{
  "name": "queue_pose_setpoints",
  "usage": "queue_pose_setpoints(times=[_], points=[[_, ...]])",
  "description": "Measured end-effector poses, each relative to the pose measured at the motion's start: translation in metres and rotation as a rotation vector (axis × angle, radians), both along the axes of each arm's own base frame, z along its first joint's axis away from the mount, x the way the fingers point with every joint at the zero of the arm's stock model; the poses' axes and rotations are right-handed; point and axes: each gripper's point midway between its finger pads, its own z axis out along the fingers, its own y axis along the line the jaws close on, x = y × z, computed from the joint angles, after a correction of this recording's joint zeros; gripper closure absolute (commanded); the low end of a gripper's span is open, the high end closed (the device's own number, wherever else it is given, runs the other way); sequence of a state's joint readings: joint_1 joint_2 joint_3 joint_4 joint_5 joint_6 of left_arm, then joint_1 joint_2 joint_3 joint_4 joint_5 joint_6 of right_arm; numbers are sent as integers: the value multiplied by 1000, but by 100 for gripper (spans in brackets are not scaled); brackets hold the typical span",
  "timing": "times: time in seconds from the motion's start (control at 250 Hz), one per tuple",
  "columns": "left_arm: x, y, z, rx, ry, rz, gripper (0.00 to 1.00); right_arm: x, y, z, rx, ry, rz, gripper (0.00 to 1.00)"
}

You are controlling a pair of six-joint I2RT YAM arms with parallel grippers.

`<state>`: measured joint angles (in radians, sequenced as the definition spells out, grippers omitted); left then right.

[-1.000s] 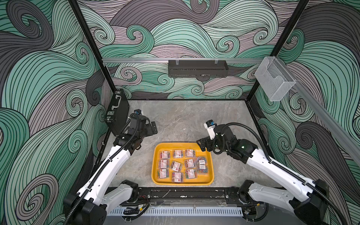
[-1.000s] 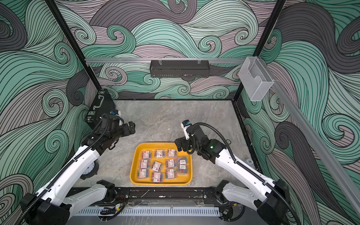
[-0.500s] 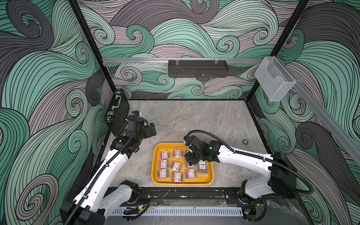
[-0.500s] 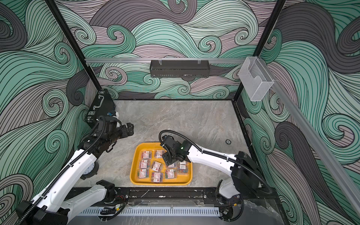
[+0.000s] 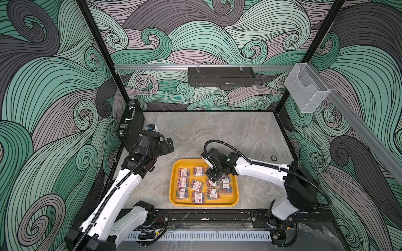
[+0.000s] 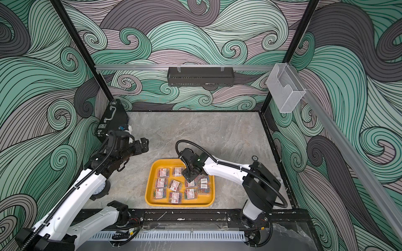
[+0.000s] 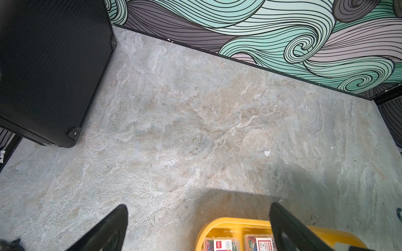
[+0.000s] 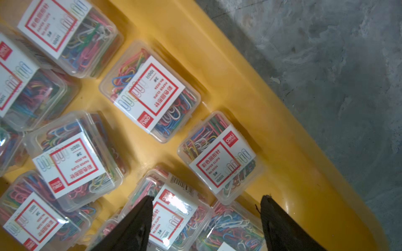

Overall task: Take the paper clips out of the storage box
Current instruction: Pick up the boxed paper clips from the storage box.

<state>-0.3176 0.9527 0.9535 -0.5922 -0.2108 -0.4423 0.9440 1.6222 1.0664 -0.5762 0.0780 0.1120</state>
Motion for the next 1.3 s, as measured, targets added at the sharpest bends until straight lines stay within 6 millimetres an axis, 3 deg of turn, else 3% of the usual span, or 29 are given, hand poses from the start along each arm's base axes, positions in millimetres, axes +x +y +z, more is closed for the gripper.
queue_pose_setpoints(times=[0.316,0.599,0.927,1.303], points=[[0,2,0,6,-2,6,1,7,-1,-10,-9,24,100,20],[-1,3,-1,12,7,10,1,20,1,-20,-50,10,128,23],[-3,3,-3,16,17,10,1,23,1,-32,-71,15,123,26],[-4,4,-4,16,21,11,1,21,4,-34,-14,43,-5,39]])
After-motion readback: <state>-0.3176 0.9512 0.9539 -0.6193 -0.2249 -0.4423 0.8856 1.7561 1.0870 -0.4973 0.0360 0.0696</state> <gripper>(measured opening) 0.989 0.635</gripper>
